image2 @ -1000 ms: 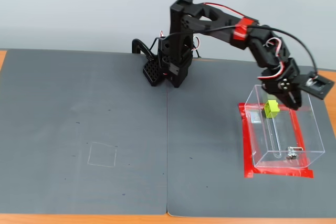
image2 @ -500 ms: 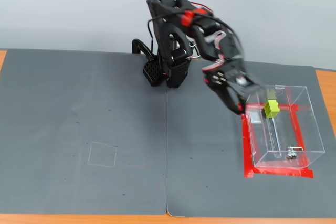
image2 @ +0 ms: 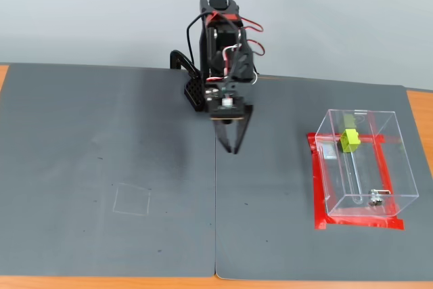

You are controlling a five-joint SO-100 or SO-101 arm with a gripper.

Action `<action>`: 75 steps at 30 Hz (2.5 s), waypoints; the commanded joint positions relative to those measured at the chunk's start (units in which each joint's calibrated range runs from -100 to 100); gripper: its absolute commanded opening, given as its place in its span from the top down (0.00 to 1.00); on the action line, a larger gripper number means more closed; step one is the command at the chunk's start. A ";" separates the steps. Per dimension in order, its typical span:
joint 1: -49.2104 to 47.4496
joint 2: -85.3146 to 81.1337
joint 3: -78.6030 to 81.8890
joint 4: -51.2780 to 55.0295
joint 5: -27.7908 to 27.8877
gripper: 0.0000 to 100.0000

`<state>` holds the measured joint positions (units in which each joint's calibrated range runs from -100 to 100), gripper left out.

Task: Pick the green lego block and place it into the transparent box

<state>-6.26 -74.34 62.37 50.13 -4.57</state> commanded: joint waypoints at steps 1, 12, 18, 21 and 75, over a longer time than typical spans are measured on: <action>4.21 -5.57 2.71 -0.13 0.16 0.98; 6.15 -24.98 25.96 -0.04 0.27 0.98; 7.79 -25.15 31.30 -0.04 4.07 0.98; 8.76 -25.23 33.92 -0.13 4.49 0.98; 5.85 -25.06 37.54 1.09 4.23 0.98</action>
<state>-0.22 -99.07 99.55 51.69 -0.27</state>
